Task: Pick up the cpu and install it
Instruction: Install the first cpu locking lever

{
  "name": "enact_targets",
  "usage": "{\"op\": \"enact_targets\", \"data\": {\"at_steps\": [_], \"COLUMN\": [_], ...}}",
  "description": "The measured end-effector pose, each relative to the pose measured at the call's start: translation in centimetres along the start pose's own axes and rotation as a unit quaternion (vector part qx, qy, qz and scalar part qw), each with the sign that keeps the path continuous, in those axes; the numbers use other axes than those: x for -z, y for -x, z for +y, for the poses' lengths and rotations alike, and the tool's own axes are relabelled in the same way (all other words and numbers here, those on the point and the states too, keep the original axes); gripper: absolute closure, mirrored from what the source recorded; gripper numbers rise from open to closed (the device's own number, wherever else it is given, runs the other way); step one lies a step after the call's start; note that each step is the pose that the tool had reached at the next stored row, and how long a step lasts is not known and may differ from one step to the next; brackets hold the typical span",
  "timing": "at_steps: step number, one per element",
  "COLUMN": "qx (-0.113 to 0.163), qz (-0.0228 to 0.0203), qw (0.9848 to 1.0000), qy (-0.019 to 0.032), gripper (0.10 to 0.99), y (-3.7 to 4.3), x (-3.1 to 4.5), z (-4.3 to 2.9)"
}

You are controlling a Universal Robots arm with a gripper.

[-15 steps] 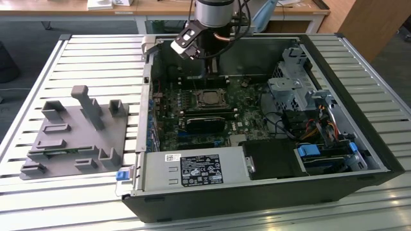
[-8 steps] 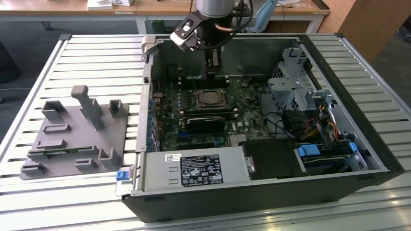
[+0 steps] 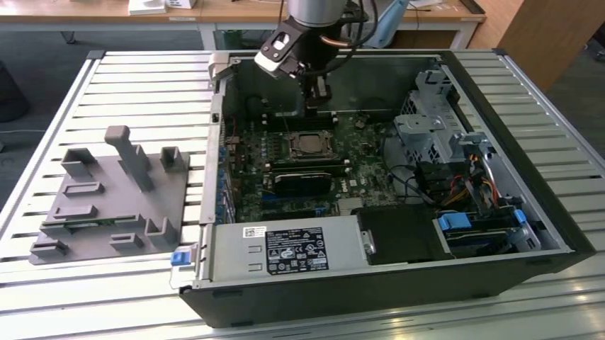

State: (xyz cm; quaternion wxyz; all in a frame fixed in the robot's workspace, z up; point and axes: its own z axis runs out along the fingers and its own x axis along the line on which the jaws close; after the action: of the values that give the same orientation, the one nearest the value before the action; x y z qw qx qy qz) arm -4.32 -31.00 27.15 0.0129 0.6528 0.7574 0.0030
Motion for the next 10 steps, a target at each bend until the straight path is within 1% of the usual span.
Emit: {"op": "enact_targets", "data": {"at_steps": [2, 5, 7, 10], "qx": [0.019, 0.046, 0.063, 0.087], "qz": [0.0004, 0.0010, 0.0012, 0.0013], "qw": [0.9998, 0.9990, 0.9980, 0.9962], "qy": [0.0003, 0.0008, 0.0010, 0.0013], "gripper": [0.980, 0.980, 0.980, 0.980], "y": [0.00, 0.00, 0.00, -0.01], "x": [-0.03, -0.10, -0.17, -0.28], "z": [0.00, 0.00, 0.00, -0.04]}}
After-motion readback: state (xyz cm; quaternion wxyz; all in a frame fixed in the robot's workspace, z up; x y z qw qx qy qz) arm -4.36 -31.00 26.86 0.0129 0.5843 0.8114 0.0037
